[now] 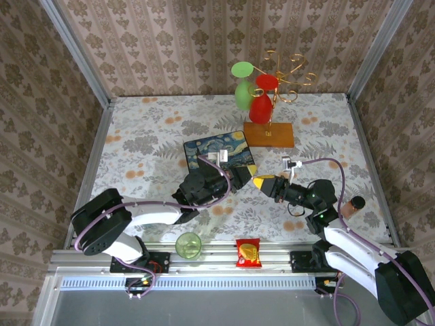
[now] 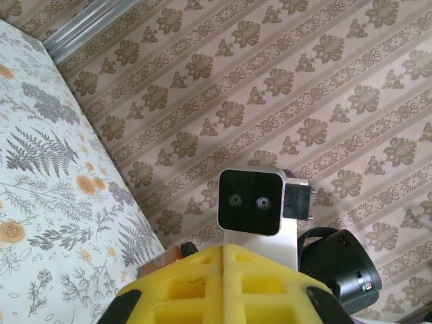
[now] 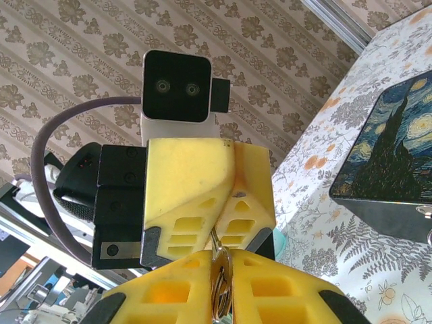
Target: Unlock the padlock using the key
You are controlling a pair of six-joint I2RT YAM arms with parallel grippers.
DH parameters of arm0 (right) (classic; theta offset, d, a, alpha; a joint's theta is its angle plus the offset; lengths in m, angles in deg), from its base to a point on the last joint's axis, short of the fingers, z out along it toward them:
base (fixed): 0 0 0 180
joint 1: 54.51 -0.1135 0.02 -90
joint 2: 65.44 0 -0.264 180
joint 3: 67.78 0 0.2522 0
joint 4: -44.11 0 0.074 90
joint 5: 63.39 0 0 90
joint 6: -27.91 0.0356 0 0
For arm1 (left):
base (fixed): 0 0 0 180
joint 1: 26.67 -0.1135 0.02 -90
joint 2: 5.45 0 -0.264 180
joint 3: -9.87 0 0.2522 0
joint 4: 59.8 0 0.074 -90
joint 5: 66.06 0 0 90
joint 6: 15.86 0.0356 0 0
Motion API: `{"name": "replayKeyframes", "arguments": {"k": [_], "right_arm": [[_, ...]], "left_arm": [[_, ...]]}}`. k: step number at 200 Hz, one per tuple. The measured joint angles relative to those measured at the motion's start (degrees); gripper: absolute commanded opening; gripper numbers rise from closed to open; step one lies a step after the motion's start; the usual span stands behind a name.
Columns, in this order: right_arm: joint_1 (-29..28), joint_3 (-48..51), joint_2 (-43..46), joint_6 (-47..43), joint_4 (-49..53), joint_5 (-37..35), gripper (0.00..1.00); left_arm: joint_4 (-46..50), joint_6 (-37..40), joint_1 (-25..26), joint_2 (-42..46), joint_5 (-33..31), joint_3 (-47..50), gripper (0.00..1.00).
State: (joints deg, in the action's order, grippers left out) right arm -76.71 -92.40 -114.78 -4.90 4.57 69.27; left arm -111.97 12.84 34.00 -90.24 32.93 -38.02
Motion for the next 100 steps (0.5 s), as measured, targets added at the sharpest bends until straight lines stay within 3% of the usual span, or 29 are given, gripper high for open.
{"name": "replayKeyframes", "arguments": {"k": [23,45,69,100], "right_arm": [[-0.17,0.0,-0.02,0.02,0.28,-0.07,0.14],[-0.28,-0.02,-0.17,-0.04,0.39,-0.24,0.22],[-0.39,-0.39,-0.31,-0.17,0.55,-0.33,0.18],[-0.55,-0.44,-1.33,0.2,0.46,-0.92,0.03]], "left_arm": [[0.28,0.0,0.0,0.0,0.24,0.0,0.0],[0.72,0.02,-0.02,0.0,0.28,0.0,0.0],[1.44,0.0,-0.02,0.0,0.5,0.0,0.0],[1.05,-0.22,-0.46,-0.28,0.96,0.0,0.0]]}}
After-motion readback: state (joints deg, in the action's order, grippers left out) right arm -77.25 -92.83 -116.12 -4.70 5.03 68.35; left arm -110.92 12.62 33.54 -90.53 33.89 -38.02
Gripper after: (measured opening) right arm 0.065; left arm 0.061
